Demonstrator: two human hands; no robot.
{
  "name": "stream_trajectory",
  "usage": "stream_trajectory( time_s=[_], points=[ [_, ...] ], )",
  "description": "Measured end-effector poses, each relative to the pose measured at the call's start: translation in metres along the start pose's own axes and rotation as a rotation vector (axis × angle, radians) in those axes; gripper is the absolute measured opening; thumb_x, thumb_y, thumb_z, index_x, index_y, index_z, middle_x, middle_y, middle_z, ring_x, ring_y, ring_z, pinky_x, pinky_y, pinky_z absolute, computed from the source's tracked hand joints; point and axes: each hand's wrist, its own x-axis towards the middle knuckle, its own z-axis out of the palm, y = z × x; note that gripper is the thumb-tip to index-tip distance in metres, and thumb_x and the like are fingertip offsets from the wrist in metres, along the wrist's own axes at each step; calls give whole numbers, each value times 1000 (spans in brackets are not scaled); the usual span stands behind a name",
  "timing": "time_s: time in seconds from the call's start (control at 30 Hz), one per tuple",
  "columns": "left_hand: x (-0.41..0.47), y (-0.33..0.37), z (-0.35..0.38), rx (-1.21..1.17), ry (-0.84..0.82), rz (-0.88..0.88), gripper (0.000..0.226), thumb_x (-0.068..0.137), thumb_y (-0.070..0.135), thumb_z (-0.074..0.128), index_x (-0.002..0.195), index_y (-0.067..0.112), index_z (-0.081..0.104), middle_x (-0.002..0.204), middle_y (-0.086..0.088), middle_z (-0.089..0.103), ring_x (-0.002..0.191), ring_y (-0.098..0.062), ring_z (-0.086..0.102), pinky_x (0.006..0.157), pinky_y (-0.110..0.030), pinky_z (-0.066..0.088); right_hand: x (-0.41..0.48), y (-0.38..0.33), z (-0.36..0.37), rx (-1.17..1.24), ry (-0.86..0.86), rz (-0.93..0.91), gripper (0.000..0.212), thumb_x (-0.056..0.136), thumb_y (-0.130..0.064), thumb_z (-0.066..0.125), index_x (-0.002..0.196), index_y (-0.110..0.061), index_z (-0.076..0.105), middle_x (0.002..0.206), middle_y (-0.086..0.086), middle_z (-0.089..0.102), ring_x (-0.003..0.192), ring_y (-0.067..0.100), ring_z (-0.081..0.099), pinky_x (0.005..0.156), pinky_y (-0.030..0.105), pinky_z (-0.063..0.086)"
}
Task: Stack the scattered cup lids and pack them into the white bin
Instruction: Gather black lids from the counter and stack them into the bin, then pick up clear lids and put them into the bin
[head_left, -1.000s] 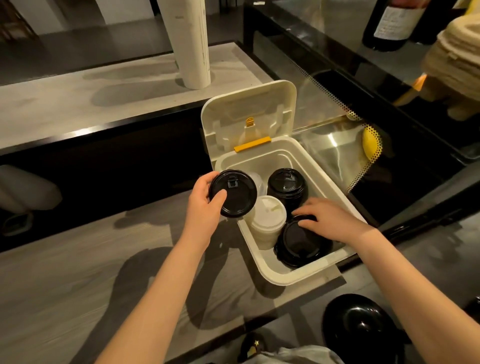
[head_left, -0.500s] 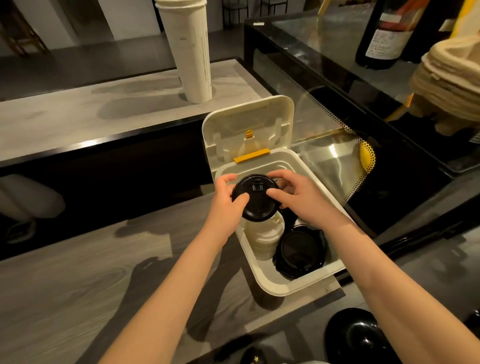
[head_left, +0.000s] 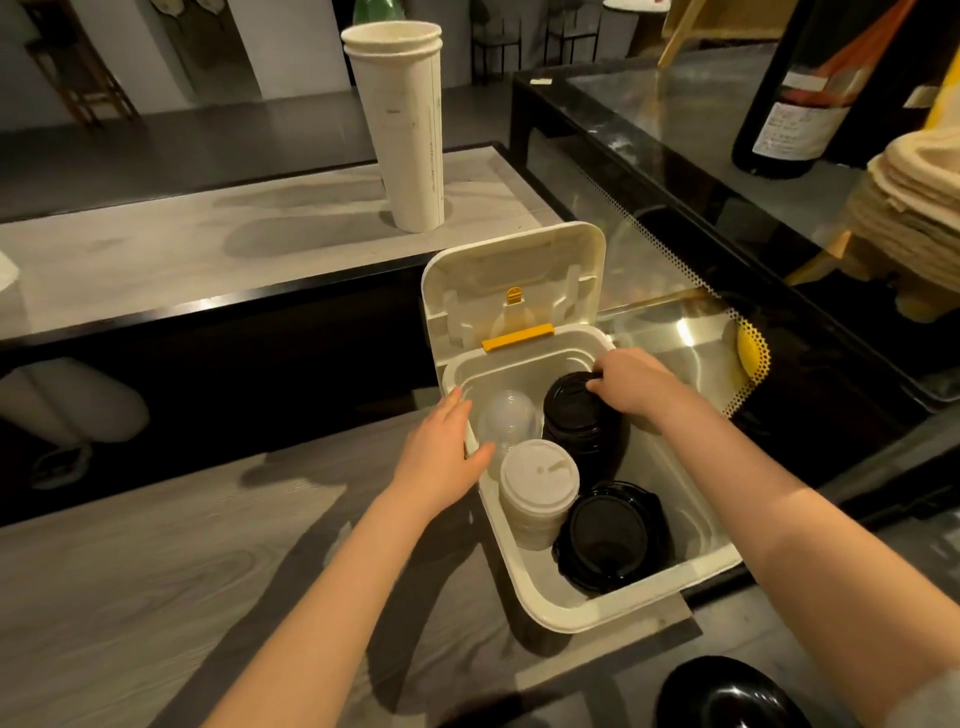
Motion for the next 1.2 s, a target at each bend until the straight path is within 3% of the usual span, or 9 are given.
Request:
stream_trajectory(
  time_s=[0.23,0.4,0.57,0.67,0.87,1.2],
  points=[
    [0,-2,-2,78,-20,6,70,93,43,50,149,15,20,159,-3,10,145,-16,13,117,-39,21,-13,-9,15,-262,163,15,17,90,-8,51,105,-12,58,102,5,62,93,25,62,65,29,41],
    [-3,-7,-8,149,-30,20,67,95,48,43,150,18,18,159,-2,10,146,-18,7,118,-45,18,-26,-16,13,-141,290,-72,27,93,-24,48,115,-11,56,114,9,59,104,29,56,74,34,45],
    [-19,-22,-27,235,-9,-10,64,96,49,39,149,21,18,159,-1,10,146,-18,2,116,-45,13,-44,-47,17,-27,253,-283,39,93,-36,49,125,-15,52,119,4,59,115,24,52,85,32,43],
    [-37,-42,-44,278,10,-62,63,96,49,38,149,20,21,158,0,13,146,-18,3,116,-44,14,-57,-78,24,-23,181,-358,48,95,-40,46,138,-21,42,138,-2,49,129,20,42,95,36,44],
    [-93,-97,-78,239,7,-248,62,95,49,40,148,20,25,158,2,15,146,-16,4,116,-45,12,-80,-155,52,-24,157,-548,52,94,-43,47,142,-23,39,144,-2,44,132,18,40,102,34,40],
    [-182,-237,-134,211,58,-405,60,94,44,46,145,15,32,154,-3,26,143,-20,18,115,-38,19,-117,-313,114,-27,51,-727,49,94,-40,49,138,-21,43,135,1,50,125,22,44,98,38,44]
  ],
)
